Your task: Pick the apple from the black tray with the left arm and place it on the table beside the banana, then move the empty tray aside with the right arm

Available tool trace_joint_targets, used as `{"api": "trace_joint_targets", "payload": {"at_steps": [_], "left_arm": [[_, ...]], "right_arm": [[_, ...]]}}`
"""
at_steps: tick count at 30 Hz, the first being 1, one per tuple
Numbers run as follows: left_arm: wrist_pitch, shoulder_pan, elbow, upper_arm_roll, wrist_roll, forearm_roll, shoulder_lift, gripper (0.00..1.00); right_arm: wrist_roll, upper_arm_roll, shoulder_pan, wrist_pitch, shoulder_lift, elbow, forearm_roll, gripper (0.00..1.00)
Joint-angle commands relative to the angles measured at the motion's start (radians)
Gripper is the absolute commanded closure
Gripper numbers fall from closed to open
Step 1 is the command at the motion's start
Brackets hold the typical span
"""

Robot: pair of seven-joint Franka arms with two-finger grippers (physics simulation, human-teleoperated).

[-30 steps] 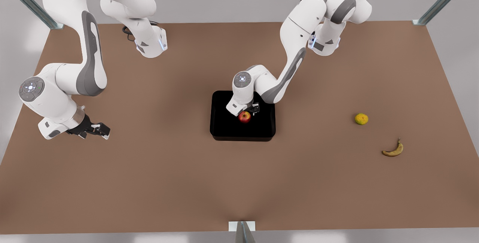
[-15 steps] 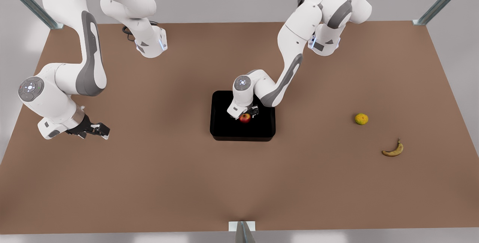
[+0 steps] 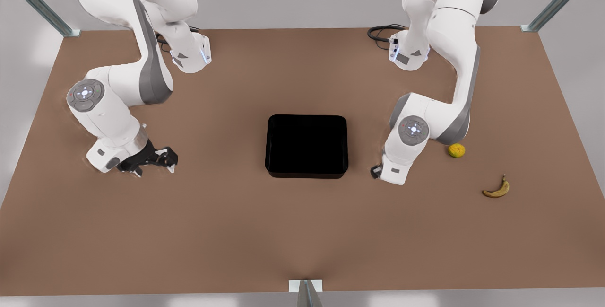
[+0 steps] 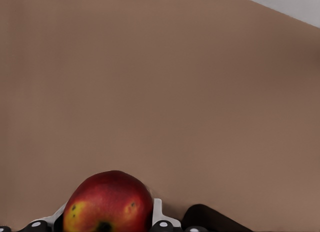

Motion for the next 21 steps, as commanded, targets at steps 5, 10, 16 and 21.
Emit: {"api": "trace_joint_targets", "payload": {"at_steps": [5,10,16,21], "left_arm": [[0.216,0.281,-0.124,0.002,1.165,0.031,0.175,0.27],[0.334,0.354,-0.165,0.002,1.224,0.07,0.209,0.07],[0.147,0.351,-0.068,-0.035,0.98,0.026,0.09,0.0],[-0.166,0.348,-0.11,-0.052,0.919,-0.107,-0.406,0.0]], "right_arm": [[0.473,0.091,0.062,-0.312,-0.006,0.073,0.095,0.0],[0.848,0.262,0.063,0.045,-0.045,-0.208,0.183,0.0],[1.077,0.381,0.06,0.412,-0.02,-0.429,0.02,0.0],[1.089,0.381,0.057,0.464,0.061,-0.432,0.019,0.0]]}}
